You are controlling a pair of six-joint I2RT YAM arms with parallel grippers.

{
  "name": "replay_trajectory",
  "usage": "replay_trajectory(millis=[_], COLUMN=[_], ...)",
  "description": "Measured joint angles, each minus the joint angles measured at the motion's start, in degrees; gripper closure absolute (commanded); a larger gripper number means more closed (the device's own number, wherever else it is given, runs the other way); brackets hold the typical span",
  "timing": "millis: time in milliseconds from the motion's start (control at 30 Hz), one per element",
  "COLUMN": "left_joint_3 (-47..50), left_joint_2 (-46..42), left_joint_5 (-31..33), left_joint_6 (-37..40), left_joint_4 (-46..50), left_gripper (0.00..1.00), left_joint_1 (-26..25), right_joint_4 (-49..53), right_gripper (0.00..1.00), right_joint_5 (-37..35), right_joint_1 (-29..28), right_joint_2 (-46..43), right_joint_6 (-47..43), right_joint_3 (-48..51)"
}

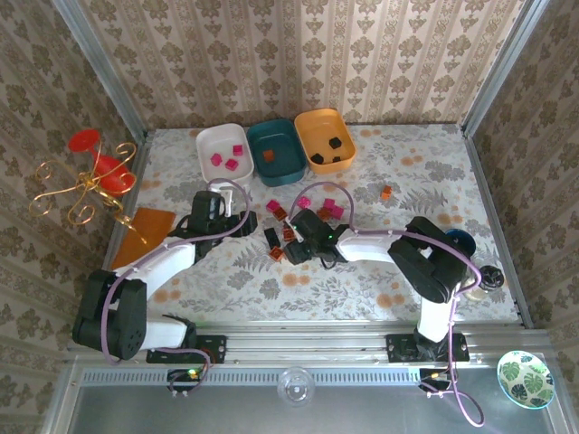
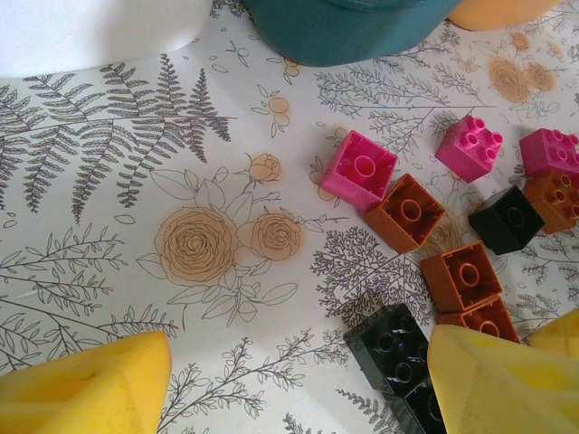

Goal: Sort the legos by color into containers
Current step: Pick up the lego from the center of the table, then place the lego in the container.

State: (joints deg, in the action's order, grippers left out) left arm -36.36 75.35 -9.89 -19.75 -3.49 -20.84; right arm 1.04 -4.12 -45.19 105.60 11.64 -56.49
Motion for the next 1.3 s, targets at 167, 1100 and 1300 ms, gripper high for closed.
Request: replay_trajectory(millis=[167,1100,1300], left_joint_3=[0.0,0.1,0.2], left_joint_2=[0.0,-0.5,-3.9], left_joint_5=[0.0,-1.8,-2.0], left_joint_6=[0.0,-0.2,-0.6], left_joint_4=[-0.1,-2.3,-2.0], left_gripper=[0.24,0.24,0.24], left_joint_1=[0.0,0.2,0.4], right_joint_4=[-0.8,-10.7,-11.8], right_gripper=[0.46,0.69,0.64], right_joint_5=[0.2,10.4,9.9], right_joint_1=[0.4,14.2,16.0], right_joint_2=[1.1,-2.9,13.3], right_joint_6=[-1.4,9.6,15.0], right_joint_3=[-1.0,-10.2,-28.9])
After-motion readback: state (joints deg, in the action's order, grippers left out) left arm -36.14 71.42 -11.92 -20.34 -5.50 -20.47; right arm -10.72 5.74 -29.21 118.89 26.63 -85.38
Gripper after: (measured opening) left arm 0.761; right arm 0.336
